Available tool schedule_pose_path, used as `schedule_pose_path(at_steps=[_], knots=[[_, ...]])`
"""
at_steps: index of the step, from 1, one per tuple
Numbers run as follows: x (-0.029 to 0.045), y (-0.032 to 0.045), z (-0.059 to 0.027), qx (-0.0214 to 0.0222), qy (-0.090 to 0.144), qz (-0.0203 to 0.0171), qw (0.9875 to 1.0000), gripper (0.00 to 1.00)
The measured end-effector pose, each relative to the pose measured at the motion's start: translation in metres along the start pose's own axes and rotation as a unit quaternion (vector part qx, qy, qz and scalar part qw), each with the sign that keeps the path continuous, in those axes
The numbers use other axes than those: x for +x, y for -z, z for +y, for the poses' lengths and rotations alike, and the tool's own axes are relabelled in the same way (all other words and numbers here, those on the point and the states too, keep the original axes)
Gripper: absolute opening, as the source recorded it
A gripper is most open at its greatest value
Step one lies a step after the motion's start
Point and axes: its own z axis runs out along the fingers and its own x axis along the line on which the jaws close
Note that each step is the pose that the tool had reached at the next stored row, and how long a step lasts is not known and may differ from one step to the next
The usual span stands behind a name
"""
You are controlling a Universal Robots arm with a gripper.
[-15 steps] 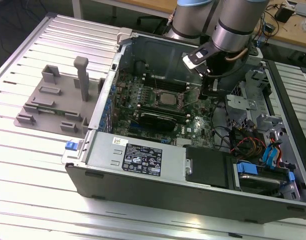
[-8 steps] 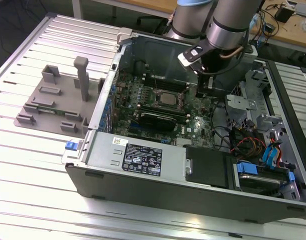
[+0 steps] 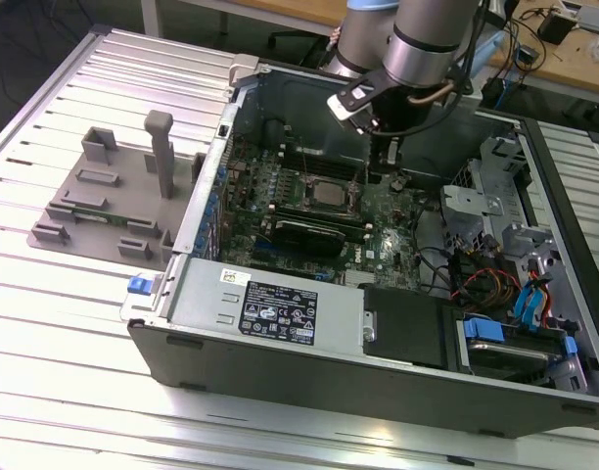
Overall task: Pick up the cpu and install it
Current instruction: 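Close the cpu cover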
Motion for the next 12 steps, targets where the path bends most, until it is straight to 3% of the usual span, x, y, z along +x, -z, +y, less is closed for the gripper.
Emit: schedule_pose_path(at_steps=[5,10,11,12], knots=[[0.0034,0.0007,-0.0120,0.0000,0.000,0.0000,1.0000,0.11],[0.0036,0.0002,-0.0121,0.0005,0.000,-0.0001,1.0000,0.11],[0.0036,0.0000,-0.0121,0.0032,0.000,-0.0009,1.0000,0.11],[0.0036,-0.0005,-0.0121,0.0105,0.000,-0.0025,0.9999,0.11]])
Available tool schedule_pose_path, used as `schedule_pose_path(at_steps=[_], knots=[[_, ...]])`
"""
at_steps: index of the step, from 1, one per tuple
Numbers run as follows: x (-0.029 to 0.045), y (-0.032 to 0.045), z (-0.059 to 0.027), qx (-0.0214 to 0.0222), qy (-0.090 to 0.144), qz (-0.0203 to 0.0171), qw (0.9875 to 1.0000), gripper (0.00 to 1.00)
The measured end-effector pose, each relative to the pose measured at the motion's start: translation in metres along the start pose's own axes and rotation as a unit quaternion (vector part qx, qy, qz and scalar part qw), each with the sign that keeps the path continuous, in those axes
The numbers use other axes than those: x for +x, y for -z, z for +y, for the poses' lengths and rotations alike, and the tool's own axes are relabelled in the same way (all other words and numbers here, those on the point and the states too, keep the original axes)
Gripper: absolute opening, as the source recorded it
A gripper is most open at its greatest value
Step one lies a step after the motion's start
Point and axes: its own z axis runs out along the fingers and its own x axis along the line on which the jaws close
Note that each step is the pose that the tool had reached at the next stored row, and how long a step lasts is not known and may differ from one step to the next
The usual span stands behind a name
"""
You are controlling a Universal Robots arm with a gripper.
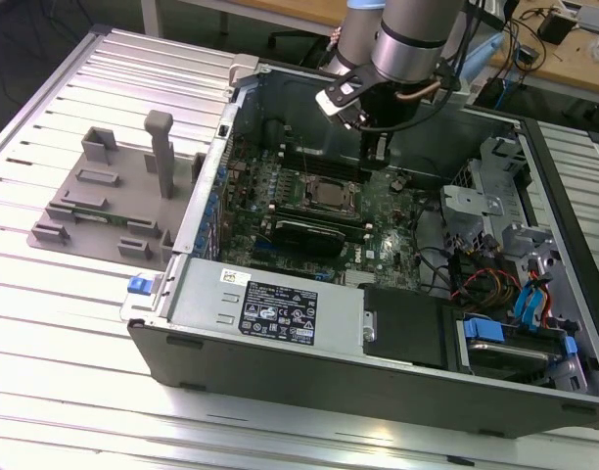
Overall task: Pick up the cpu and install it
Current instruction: 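Close the cpu cover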
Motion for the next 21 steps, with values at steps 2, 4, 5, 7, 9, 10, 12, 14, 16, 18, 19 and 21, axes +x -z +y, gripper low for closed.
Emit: schedule_pose_path(at_steps=[2,4,5,7,9,10,12,14,16,18,19,21], knots=[[-0.0023,-0.0012,-0.0001,0.0111,0.000,-0.0017,0.9999,0.11],[-0.0084,-0.0032,-0.0191,0.0098,0.000,-0.0017,1.0000,0.11],[-0.0083,-0.0034,-0.0237,0.0098,0.000,-0.0016,1.0000,0.11],[-0.0084,-0.0034,-0.0255,0.0098,0.000,-0.0018,1.0000,0.11],[-0.0084,-0.0034,-0.0258,0.0098,0.000,-0.0017,1.0000,0.11],[-0.0083,-0.0034,-0.0258,0.0098,0.000,-0.0017,1.0000,0.11],[-0.0083,-0.0035,-0.0259,0.0088,0.030,-0.0013,0.9995,0.11],[-0.0083,-0.0037,-0.0259,0.0078,0.062,-0.0008,0.9980,0.11],[-0.0083,-0.0039,-0.0259,0.0065,0.102,-0.0002,0.9948,0.11],[-0.0083,-0.0041,-0.0259,0.0058,0.123,0.0001,0.9924,0.11],[-0.0083,-0.0041,-0.0259,0.0055,0.131,0.0002,0.9914,0.11],[-0.0083,-0.0042,-0.0259,0.0046,0.157,0.0006,0.9876,0.11]])
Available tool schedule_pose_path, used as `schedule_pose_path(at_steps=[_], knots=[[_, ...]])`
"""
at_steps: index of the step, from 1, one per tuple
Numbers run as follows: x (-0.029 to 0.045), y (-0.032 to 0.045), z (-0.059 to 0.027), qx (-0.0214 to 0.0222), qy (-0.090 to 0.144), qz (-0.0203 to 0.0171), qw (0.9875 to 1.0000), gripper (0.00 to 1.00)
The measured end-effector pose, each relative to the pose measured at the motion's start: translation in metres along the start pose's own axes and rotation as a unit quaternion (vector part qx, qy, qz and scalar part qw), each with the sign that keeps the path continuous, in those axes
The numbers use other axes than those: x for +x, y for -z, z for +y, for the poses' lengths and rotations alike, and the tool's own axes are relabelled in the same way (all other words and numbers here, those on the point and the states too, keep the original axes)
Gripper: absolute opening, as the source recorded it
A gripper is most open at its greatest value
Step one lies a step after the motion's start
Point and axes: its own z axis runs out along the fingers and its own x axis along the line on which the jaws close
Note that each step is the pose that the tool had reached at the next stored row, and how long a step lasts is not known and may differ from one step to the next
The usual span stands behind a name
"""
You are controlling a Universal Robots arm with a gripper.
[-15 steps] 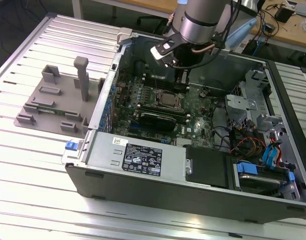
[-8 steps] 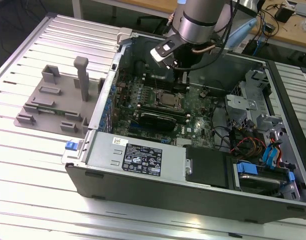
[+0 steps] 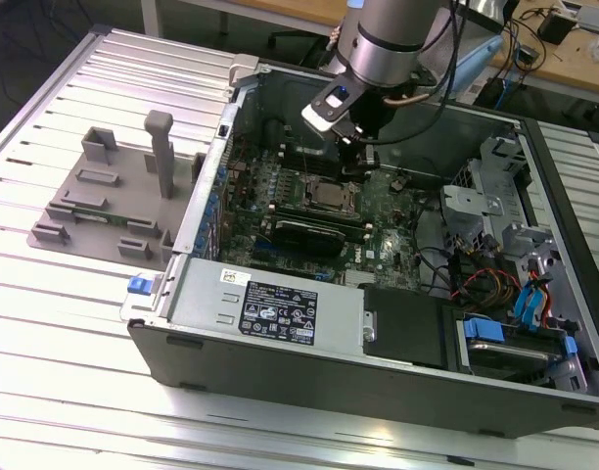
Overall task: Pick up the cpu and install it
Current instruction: 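Close the cpu cover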
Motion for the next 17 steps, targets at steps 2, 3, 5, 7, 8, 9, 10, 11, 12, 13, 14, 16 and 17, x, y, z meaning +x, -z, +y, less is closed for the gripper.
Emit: schedule_pose_path(at_steps=[2,3,5,7,8,9,10,11,12,13,14,16,17], knots=[[0.0000,-0.0001,0.0000,-0.0009,0.025,0.0001,0.9997,0.11],[0.0000,-0.0002,0.0000,-0.0014,0.039,0.0002,0.9992,0.11],[0.0000,-0.0004,0.0000,-0.0022,0.066,0.0003,0.9978,0.11],[0.0000,-0.0005,0.0000,-0.0029,0.086,0.0005,0.9963,0.11],[0.0000,-0.0005,0.0000,-0.0032,0.095,0.0005,0.9955,0.11],[0.0000,-0.0006,0.0000,-0.0036,0.106,0.0005,0.9943,0.11],[0.0000,-0.0006,0.0000,-0.0039,0.115,0.0006,0.9933,0.11],[0.0000,-0.0007,0.0000,-0.0043,0.127,0.0006,0.9919,0.11],[0.0000,-0.0007,0.0000,-0.0046,0.136,0.0007,0.9907,0.11],[0.0000,-0.0009,0.0000,-0.0054,0.159,0.0008,0.9872,0.11],[0.0000,-0.0010,0.0000,-0.0061,0.180,0.0009,0.9836,0.11],[0.0000,-0.0011,0.0000,-0.0069,0.204,0.0011,0.9790,0.11],[0.0000,-0.0012,0.0000,-0.0073,0.215,0.0011,0.9765,0.11]])
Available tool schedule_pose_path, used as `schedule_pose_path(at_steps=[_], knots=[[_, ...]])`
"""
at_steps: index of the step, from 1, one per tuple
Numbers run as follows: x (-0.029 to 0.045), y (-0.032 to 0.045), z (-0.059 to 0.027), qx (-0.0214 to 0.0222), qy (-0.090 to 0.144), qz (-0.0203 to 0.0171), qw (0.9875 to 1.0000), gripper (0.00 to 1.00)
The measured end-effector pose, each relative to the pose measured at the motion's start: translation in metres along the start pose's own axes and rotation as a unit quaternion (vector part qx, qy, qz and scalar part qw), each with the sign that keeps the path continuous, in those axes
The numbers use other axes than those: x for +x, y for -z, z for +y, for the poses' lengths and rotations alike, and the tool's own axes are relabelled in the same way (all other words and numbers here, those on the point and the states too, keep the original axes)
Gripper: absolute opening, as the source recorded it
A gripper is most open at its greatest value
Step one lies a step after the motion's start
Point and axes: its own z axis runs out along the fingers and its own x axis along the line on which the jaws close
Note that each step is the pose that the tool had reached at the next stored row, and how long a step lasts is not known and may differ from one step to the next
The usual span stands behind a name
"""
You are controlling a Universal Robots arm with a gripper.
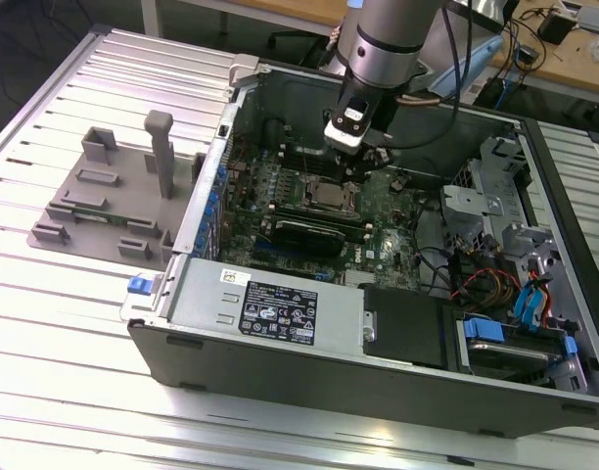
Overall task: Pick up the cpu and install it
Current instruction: 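Close the cpu cover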
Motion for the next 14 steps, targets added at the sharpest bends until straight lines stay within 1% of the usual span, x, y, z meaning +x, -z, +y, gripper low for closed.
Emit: schedule_pose_path(at_steps=[2,4,5,7,8,10,11,13,14], knots=[[0.0000,-0.0002,0.0000,-0.0010,0.030,0.0002,0.9995,0.11],[0.0000,-0.0003,0.0000,-0.0017,0.051,0.0003,0.9987,0.11],[0.0000,-0.0003,0.0000,-0.0020,0.060,0.0003,0.9982,0.11],[0.0000,-0.0005,0.0000,-0.0028,0.082,0.0004,0.9966,0.11],[0.0000,-0.0005,0.0000,-0.0033,0.097,0.0005,0.9953,0.11],[0.0000,-0.0006,0.0000,-0.0039,0.116,0.0006,0.9932,0.11],[0.0000,-0.0007,0.0000,-0.0045,0.135,0.0007,0.9908,0.11],[0.0000,-0.0009,0.0000,-0.0055,0.164,0.0008,0.9864,0.11],[0.0000,-0.0010,0.0000,-0.0058,0.173,0.0009,0.9849,0.11]])
